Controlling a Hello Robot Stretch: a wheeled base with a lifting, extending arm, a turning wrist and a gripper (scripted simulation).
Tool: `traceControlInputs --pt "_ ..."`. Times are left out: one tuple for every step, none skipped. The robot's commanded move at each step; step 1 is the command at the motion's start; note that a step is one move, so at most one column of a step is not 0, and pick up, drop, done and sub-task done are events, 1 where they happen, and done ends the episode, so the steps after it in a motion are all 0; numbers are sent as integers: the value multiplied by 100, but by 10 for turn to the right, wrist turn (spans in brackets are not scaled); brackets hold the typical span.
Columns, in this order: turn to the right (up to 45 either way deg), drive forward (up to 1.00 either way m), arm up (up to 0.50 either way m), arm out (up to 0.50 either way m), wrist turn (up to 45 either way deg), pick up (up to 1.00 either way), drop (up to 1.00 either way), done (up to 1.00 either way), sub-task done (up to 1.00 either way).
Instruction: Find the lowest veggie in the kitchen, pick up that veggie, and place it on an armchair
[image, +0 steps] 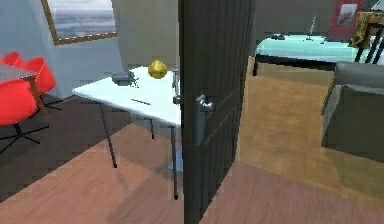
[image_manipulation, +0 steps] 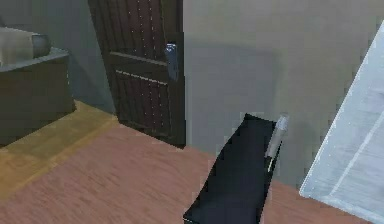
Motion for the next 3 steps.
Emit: traceControlInputs --pt "-330 0 0 0 0 0 0 0 0" --pt "0 65 0 0 0 0 0 0 0" --pt "-90 0 0 0 0 0 0 0 0"
